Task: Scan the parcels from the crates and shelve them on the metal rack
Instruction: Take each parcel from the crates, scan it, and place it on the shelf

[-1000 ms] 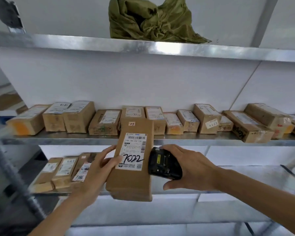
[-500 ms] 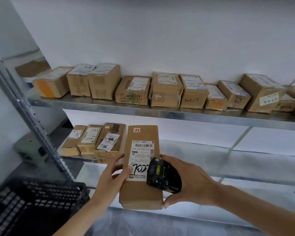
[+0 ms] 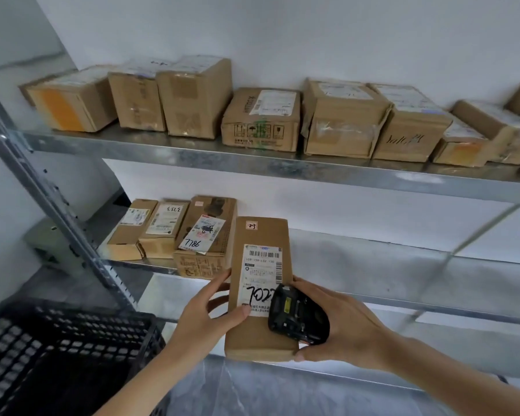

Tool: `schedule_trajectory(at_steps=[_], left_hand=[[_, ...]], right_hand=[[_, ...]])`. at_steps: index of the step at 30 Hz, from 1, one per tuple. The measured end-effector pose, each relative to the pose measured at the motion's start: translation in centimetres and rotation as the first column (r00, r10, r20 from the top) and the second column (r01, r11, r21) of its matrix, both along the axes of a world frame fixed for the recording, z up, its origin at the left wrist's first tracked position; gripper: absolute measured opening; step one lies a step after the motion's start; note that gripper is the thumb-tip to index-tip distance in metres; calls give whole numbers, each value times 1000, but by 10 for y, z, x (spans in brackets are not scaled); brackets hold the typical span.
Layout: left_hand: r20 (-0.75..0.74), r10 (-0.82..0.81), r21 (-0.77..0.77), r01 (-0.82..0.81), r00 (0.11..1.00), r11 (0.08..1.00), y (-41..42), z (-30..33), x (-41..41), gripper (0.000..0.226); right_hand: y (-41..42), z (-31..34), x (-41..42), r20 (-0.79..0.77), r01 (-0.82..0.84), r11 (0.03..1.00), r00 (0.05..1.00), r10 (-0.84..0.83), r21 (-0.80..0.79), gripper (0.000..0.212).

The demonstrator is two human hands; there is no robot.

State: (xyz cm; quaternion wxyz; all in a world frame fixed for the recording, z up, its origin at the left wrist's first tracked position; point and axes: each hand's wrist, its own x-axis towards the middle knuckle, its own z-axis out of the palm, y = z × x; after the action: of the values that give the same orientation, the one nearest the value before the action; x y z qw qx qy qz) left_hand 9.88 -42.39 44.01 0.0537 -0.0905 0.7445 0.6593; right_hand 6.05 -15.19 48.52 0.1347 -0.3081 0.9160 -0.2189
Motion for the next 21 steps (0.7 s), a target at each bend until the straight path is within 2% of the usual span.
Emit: schedule_trajectory(at_steps=[10, 21], left_hand=[[30, 35, -52, -33, 999, 998, 7, -71, -61, 67], [88, 65, -123, -54, 994, 991, 9, -123, -108, 82]], right_hand=[[2, -74, -69, 23, -56, 998, 998, 57, -43, 108], [5, -128, -117, 18, -65, 997, 998, 65, 41, 111]])
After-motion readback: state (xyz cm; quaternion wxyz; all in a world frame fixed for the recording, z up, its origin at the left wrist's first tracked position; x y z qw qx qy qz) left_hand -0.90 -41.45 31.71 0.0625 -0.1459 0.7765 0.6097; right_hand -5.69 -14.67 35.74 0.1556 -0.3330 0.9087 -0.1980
